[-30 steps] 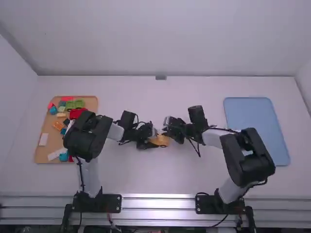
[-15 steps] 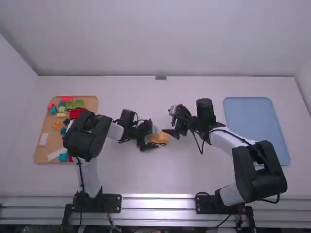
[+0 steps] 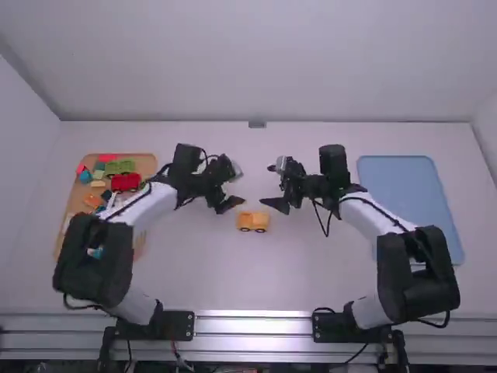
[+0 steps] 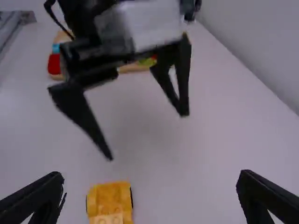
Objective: Assemble lego blocks to make yellow taxi
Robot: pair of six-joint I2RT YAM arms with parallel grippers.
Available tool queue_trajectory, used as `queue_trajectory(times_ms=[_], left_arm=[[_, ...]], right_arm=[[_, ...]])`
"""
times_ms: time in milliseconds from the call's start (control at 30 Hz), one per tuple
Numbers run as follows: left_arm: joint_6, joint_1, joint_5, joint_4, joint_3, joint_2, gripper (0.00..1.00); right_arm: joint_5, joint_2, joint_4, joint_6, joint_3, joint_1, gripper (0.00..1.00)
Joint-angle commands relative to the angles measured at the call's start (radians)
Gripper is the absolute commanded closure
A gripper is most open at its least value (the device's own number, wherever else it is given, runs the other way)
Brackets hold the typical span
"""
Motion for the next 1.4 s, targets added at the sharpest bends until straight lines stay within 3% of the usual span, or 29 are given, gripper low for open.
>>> queue_trajectory(times_ms=[0, 200, 433, 600, 767, 1067, 1367], left_arm=[[-0.158, 0.046, -0.119, -0.034, 0.007, -0.093, 0.01], [-0.410, 0.141, -0.306, -0.159, 0.006, -0.270, 0.01], [-0.843, 0.216, -0.689, -0.311, 0.006, -0.471, 0.01], [-1.032, 0.213, -0.872, -0.452, 0.013, -0.598, 0.01], [-1.162, 0.235, -0.968, -0.625, 0.070, -0.697, 0.01], [-1.211, 0.286, -1.060, -0.837, 0.263, -0.699, 0.01], [-1.205, 0.411, -1.003, -0.992, 0.540, -0.445, 0.01]], right_arm=[[-0.132, -0.020, -0.026, -0.050, 0.077, 0.003, 0.01], [-0.250, -0.019, -0.017, -0.045, 0.134, 0.029, 0.01], [-0.217, -0.019, 0.098, 0.039, 0.141, 0.112, 0.01], [-0.192, -0.019, 0.246, 0.155, 0.141, 0.148, 0.01], [-0.161, -0.020, 0.266, 0.154, 0.141, 0.145, 0.01], [-0.167, -0.018, 0.378, 0.249, 0.141, 0.156, 0.01], [-0.141, -0.018, 0.360, 0.247, 0.141, 0.177, 0.01]])
